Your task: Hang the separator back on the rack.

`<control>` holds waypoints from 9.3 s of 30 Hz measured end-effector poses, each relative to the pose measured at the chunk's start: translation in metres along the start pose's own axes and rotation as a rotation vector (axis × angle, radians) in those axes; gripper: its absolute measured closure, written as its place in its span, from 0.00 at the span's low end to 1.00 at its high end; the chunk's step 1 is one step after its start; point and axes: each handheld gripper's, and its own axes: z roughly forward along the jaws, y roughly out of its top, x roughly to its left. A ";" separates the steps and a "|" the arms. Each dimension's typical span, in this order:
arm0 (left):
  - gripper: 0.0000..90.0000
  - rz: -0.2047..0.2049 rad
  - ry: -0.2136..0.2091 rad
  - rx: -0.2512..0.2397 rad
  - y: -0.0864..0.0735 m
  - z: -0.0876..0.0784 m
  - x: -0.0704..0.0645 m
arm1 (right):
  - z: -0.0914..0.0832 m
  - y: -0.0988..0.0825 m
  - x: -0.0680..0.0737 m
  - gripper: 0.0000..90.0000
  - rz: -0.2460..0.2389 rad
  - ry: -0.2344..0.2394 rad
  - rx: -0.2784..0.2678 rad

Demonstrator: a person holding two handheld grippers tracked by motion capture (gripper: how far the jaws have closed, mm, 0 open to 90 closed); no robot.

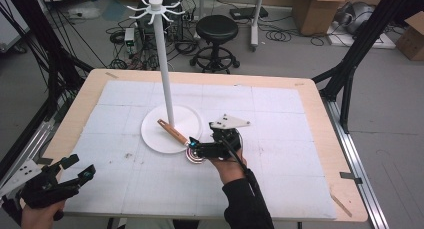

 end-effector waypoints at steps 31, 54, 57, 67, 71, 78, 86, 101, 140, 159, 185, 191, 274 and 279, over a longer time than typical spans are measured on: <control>0.25 -0.005 -0.005 0.008 -0.002 -0.004 0.002 | 0.128 -0.001 -0.002 0.54 -0.131 0.084 0.306; 0.26 0.001 0.002 0.022 -0.003 -0.003 0.001 | 0.109 0.008 0.008 0.74 -0.129 0.090 0.271; 0.26 0.003 0.004 0.030 -0.004 -0.003 0.001 | 0.097 0.010 0.009 0.75 -0.122 0.108 0.242; 0.27 -0.026 -0.083 -0.008 0.000 -0.002 -0.006 | 0.036 0.013 -0.001 0.75 -0.078 0.176 0.125; 0.27 -0.043 -0.146 -0.036 0.005 0.002 -0.013 | 0.008 0.010 -0.004 0.75 -0.064 0.225 0.068; 0.29 -0.061 -0.280 -0.082 0.027 0.011 -0.037 | -0.036 -0.005 0.004 0.75 -0.078 0.301 0.003; 0.29 -0.010 -0.507 -0.048 0.049 0.039 -0.083 | -0.063 -0.013 0.012 0.75 -0.099 0.371 -0.025; 0.34 0.095 -0.820 0.023 0.071 0.089 -0.158 | -0.083 -0.021 0.045 0.74 -0.196 0.642 -0.094; 0.79 0.159 -0.494 -0.010 0.087 0.084 -0.165 | -0.075 -0.016 0.089 0.38 -0.230 0.315 -0.142; 0.79 0.182 -0.371 -0.073 0.098 0.080 -0.198 | -0.057 -0.010 0.110 0.60 -0.175 0.123 -0.199; 0.58 0.105 -0.828 -0.026 0.096 0.080 -0.171 | -0.066 -0.016 0.083 0.78 -0.172 0.664 -0.138; 0.70 0.116 -0.909 -0.006 0.093 0.080 -0.174 | -0.063 -0.018 0.088 0.78 -0.204 0.783 -0.136; 0.23 0.095 -0.251 -0.062 0.022 0.025 -0.038 | 0.007 0.204 -0.010 0.80 -0.084 0.608 -0.318; 0.23 0.092 -0.251 -0.061 0.022 0.025 -0.037 | 0.012 0.202 -0.014 0.80 -0.066 0.599 -0.299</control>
